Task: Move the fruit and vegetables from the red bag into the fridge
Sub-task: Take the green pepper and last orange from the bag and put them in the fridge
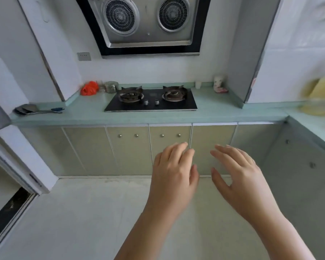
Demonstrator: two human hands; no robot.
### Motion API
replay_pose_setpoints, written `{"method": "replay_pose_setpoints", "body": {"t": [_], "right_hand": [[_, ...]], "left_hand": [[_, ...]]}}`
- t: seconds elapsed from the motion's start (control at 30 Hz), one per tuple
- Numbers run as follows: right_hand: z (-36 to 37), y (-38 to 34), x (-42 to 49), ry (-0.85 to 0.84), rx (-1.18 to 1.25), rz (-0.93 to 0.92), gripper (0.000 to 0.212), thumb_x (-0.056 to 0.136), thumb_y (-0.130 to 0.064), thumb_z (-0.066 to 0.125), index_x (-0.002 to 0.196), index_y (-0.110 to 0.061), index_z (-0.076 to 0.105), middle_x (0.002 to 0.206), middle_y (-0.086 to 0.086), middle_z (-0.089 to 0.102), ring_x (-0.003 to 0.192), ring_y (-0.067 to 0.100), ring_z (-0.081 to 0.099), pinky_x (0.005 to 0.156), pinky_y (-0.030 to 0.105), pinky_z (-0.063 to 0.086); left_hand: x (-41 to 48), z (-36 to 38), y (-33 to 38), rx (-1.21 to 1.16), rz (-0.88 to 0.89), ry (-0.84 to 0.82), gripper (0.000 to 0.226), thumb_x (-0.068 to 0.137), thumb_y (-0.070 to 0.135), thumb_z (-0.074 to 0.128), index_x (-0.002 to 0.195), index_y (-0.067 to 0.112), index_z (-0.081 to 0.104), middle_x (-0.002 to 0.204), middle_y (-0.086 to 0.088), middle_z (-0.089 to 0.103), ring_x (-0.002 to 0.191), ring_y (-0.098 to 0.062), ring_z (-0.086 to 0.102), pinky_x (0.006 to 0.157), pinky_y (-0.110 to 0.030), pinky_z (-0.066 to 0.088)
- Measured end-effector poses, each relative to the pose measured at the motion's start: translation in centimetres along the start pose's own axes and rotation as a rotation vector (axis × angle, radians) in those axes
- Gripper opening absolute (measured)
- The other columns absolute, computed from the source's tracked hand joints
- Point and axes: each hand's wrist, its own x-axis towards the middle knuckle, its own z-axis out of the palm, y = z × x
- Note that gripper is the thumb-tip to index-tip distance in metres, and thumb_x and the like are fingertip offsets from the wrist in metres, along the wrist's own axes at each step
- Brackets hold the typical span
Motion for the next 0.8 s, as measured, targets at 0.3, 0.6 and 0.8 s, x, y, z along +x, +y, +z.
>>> {"method": "replay_pose_setpoints", "body": {"t": [0.3,0.6,0.8], "right_hand": [[-3.6,8.4,-3.0,0.065,-0.201,0.266,0.041,0.082,-0.034,0.043,0.11,-0.011,0.063,0.115,0.004,0.063,0.11,0.022,0.049,0.092,0.042,0.044],[-2.4,14.9,-0.1,0.142,-0.398,0.478,0.042,0.082,-0.036,0.043,0.11,-0.012,0.064,0.115,0.004,0.063,0.111,0.018,0.043,0.091,0.045,0.044],[-0.2,18.3,4.3,0.212,-0.483,0.592,0.041,0.081,-0.036,0.044,0.109,-0.014,0.063,0.115,0.003,0.062,0.109,0.018,0.044,0.09,0.048,0.046]], "left_hand": [[4.3,8.9,6.3,-0.189,0.173,-0.07,0.032,0.08,0.023,0.046,0.099,0.007,0.067,0.108,-0.008,0.066,0.102,-0.029,0.06,0.087,-0.034,0.037],[11.0,18.3,7.1,-0.382,0.365,-0.16,0.034,0.081,0.024,0.045,0.1,0.008,0.067,0.11,-0.008,0.066,0.103,-0.027,0.059,0.087,-0.032,0.035],[17.5,23.6,5.6,-0.485,0.468,-0.179,0.035,0.08,0.025,0.045,0.101,0.007,0.067,0.109,-0.009,0.067,0.102,-0.028,0.061,0.086,-0.032,0.035]]}}
